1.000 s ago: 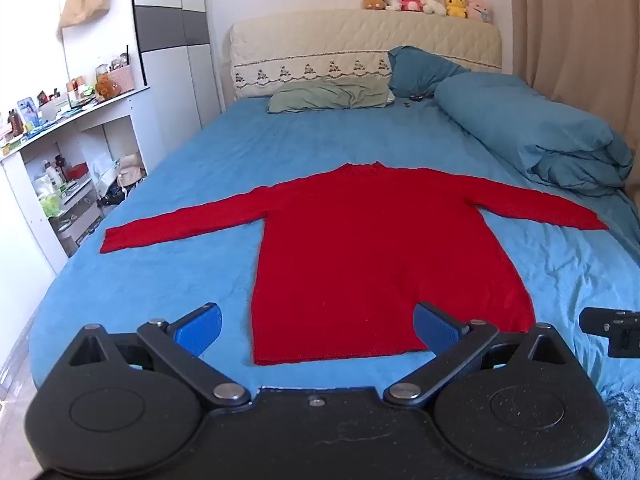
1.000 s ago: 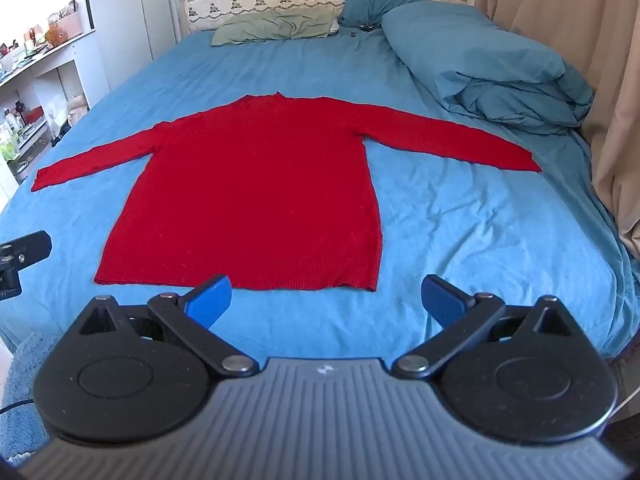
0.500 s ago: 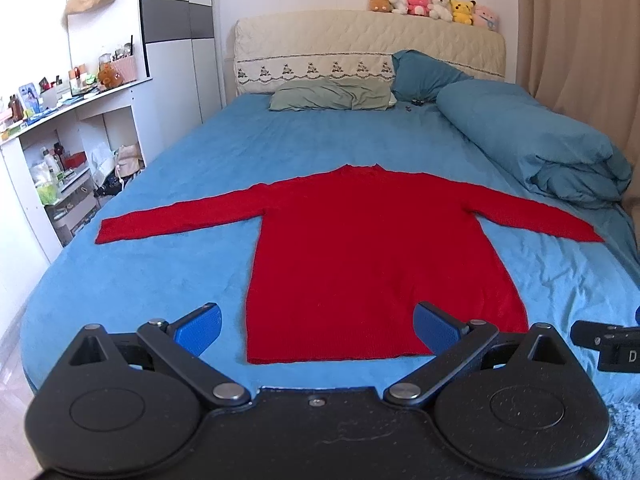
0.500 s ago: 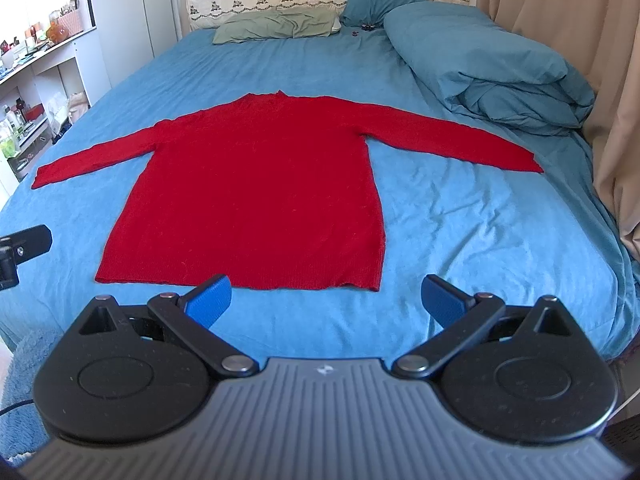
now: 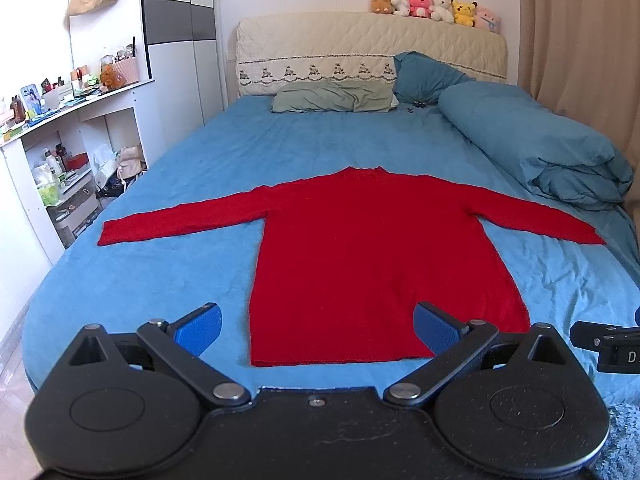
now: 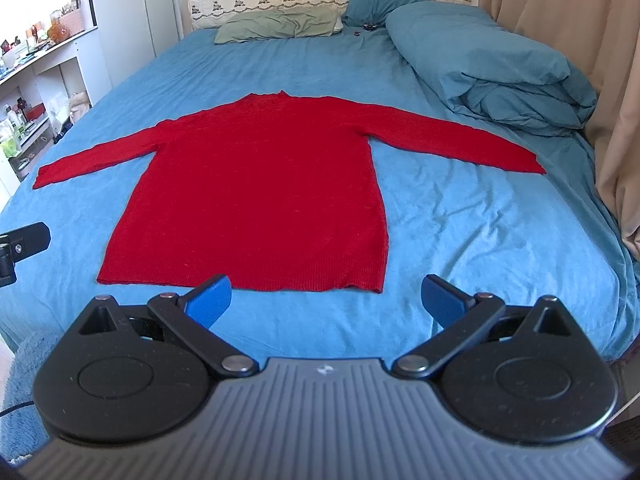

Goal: Fold small clothes

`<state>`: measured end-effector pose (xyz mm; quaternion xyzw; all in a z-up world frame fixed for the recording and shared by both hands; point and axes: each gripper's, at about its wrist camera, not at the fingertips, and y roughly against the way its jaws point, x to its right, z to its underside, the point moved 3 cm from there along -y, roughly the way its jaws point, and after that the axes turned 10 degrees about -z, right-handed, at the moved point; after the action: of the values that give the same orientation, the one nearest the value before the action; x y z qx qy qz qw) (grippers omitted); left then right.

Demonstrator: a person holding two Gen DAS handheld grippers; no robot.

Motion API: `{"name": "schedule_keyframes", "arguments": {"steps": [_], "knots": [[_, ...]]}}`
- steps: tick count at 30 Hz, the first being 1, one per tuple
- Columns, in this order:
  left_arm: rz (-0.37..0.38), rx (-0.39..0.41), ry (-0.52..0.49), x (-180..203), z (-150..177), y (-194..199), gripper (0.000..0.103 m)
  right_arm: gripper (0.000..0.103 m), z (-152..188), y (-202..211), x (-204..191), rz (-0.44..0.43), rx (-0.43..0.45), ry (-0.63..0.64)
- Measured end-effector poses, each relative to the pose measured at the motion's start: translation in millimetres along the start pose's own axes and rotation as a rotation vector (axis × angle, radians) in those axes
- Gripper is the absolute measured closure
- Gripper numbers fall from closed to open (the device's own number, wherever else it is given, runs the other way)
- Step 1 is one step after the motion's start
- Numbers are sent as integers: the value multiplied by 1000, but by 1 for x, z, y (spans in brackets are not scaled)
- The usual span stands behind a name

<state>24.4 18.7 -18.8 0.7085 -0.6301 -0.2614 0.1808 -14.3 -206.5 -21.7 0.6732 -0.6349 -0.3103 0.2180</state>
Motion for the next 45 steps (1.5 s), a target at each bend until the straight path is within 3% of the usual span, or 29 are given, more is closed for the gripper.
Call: {"name": "schedule_keyframes", "arguments": {"steps": [45], "knots": [[-14,9,-8,3,0,2,0,0,-1,1,-3,3,1,0]]}}
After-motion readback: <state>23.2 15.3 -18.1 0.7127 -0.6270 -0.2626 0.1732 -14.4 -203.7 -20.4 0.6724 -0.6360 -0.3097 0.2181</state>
